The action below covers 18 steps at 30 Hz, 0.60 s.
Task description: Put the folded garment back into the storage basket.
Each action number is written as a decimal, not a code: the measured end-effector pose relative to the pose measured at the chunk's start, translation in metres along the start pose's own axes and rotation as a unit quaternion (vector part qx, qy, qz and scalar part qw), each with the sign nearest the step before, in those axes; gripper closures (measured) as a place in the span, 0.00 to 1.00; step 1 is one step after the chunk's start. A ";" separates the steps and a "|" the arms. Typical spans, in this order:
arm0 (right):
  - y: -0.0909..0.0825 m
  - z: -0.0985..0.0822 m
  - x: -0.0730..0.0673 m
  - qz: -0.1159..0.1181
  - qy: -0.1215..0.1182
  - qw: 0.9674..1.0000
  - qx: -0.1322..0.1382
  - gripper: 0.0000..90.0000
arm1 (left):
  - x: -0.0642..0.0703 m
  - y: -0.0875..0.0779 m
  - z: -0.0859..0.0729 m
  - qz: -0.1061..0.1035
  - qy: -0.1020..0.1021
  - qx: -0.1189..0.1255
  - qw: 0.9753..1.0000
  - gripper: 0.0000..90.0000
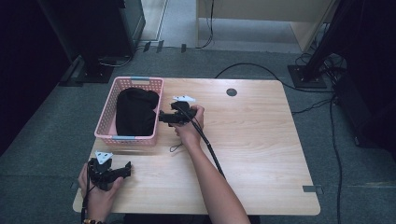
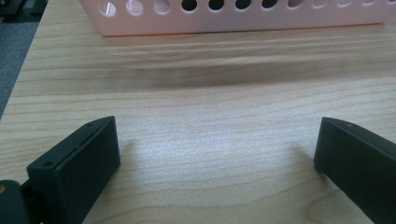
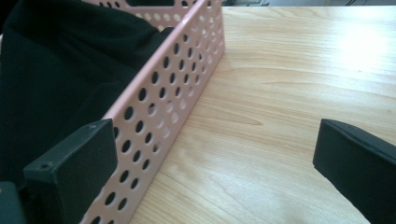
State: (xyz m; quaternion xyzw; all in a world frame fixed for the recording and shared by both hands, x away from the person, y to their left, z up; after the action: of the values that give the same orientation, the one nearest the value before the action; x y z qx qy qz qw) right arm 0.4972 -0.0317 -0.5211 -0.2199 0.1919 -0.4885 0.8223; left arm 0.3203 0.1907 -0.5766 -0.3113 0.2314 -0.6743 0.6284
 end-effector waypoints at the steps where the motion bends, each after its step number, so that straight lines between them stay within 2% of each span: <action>1: -0.001 -0.002 0.001 0.000 0.004 1.000 0.003 0.00 | 0.000 0.000 0.000 0.000 0.000 0.000 1.000 0.00; 3: -0.001 -0.007 0.003 0.003 0.005 1.000 -0.005 0.00 | 0.000 0.000 0.000 0.000 0.000 0.000 1.000 0.00; 7: -0.001 -0.020 0.009 -0.008 -0.002 1.000 -0.027 0.00 | 0.000 0.000 0.000 0.000 -0.001 0.000 1.000 0.00; 11: -0.001 -0.031 0.013 -0.013 0.006 0.999 -0.032 0.00 | 0.000 0.000 0.000 0.000 -0.001 0.000 1.000 0.00; 18: -0.003 -0.044 0.017 -0.015 -0.002 0.999 -0.037 0.00 | 0.000 0.000 0.000 0.000 -0.001 0.000 1.000 0.00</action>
State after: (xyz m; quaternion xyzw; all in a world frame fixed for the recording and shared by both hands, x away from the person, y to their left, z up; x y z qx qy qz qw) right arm 0.4798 -0.0556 -0.5578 -0.2543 0.2051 -0.4931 0.8063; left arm 0.3203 0.1905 -0.5767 -0.3117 0.2307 -0.6738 0.6290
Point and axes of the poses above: each handheld gripper's, and its own axes: y roughly forward along the jaws, z roughly out of its top, x roughly to its right, the point moved 8 cm from there along y, roughly forward along the jaws, and after that the axes turned 11 degrees about -y, right-handed, at the moved point
